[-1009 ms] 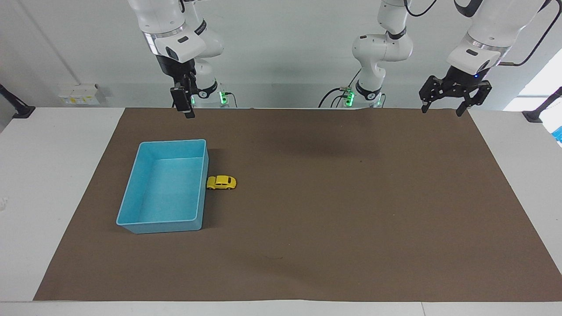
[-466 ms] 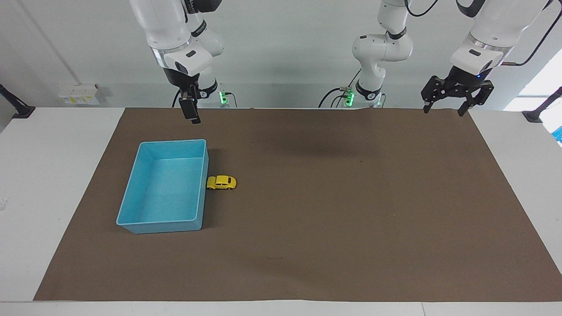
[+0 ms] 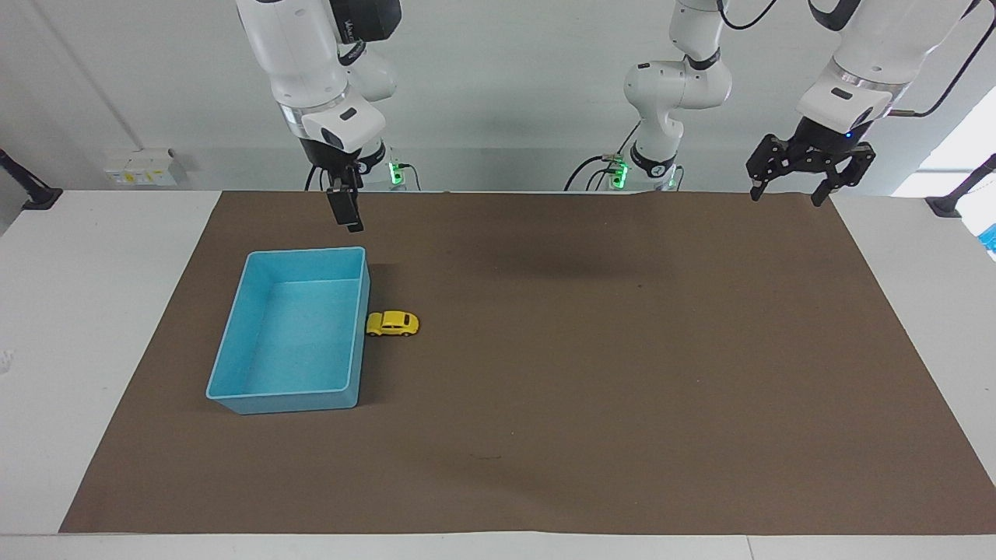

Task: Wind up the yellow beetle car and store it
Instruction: 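Move the right gripper over the blue bin toward the car, then lower the right gripper and grasp the yellow car beside the bin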

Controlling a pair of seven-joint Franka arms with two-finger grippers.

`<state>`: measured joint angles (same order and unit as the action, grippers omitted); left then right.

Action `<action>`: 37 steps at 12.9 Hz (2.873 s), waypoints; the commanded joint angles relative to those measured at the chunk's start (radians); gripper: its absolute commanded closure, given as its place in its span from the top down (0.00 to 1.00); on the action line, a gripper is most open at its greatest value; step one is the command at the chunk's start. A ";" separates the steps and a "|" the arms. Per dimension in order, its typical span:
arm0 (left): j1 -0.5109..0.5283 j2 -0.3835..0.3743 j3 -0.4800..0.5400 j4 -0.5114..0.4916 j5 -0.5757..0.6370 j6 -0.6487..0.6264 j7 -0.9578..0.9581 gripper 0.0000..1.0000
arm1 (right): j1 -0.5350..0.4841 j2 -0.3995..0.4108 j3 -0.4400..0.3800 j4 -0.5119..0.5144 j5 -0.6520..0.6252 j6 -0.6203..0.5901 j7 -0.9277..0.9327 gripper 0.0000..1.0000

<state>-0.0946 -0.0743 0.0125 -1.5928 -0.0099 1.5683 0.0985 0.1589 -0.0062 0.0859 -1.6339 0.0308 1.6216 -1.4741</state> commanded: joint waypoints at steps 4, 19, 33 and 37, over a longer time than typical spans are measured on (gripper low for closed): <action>0.010 -0.005 -0.002 -0.001 -0.012 -0.016 0.003 1.00 | -0.013 -0.003 0.003 -0.064 0.012 0.055 -0.023 1.00; 0.009 -0.005 -0.003 -0.001 -0.012 -0.014 0.003 1.00 | -0.018 0.080 0.002 -0.224 0.011 0.300 -0.023 1.00; 0.010 -0.005 -0.003 -0.001 -0.012 -0.014 0.003 1.00 | -0.013 0.110 0.002 -0.350 -0.003 0.484 -0.020 1.00; 0.010 -0.005 -0.003 -0.001 -0.012 -0.016 0.003 1.00 | -0.004 0.144 0.002 -0.409 -0.003 0.582 -0.017 1.00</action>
<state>-0.0946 -0.0743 0.0127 -1.5928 -0.0099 1.5672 0.0985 0.1560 0.1293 0.0835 -2.0010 0.0302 2.1439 -1.4741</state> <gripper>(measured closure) 0.000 0.000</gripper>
